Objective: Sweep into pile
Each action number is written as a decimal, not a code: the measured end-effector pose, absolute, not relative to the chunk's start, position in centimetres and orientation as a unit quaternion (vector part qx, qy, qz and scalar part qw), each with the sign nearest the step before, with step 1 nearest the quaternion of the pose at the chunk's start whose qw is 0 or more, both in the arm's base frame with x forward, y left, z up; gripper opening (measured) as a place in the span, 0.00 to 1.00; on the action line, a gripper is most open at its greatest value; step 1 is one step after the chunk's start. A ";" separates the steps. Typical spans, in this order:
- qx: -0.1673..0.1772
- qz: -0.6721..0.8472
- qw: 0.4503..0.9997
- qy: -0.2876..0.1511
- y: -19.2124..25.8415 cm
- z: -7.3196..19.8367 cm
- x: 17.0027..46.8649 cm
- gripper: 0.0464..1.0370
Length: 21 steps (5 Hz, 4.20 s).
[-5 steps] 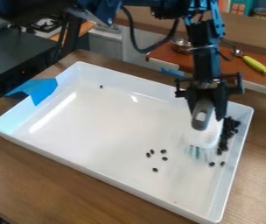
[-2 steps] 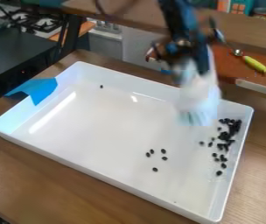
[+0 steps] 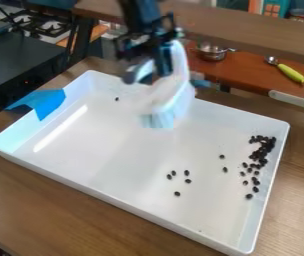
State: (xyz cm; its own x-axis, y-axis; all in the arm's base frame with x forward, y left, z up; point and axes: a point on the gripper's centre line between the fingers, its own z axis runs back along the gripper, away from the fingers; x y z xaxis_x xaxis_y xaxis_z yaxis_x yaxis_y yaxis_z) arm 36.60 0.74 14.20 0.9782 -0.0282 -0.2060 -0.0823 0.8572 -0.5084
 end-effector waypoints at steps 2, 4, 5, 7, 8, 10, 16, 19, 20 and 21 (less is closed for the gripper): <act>-0.185 -0.010 0.978 0.093 4.9 10.5 32.1 0.45; -0.154 -0.025 0.982 0.103 2.5 8.2 30.7 0.45; -0.136 -0.022 0.984 0.112 0.1 7.3 30.7 0.45; -0.130 0.006 0.983 0.127 -3.4 6.9 30.8 0.45; -0.144 0.021 0.980 0.133 -5.3 6.7 31.4 0.45; -0.204 0.082 0.963 0.156 -9.4 7.2 34.3 0.45; -0.246 0.136 0.958 0.065 11.0 16.6 33.4 0.45; -0.161 0.169 0.971 0.053 18.0 10.2 35.5 0.44; -0.156 0.165 0.972 0.057 17.0 10.2 36.0 0.45; -0.155 0.156 0.973 0.067 15.5 9.5 36.4 0.45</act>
State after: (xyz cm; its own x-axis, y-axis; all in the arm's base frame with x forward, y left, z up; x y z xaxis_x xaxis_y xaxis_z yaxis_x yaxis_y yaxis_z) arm 36.43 15.50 9.52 0.9426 0.2827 -0.1778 -0.3240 0.9034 -0.2810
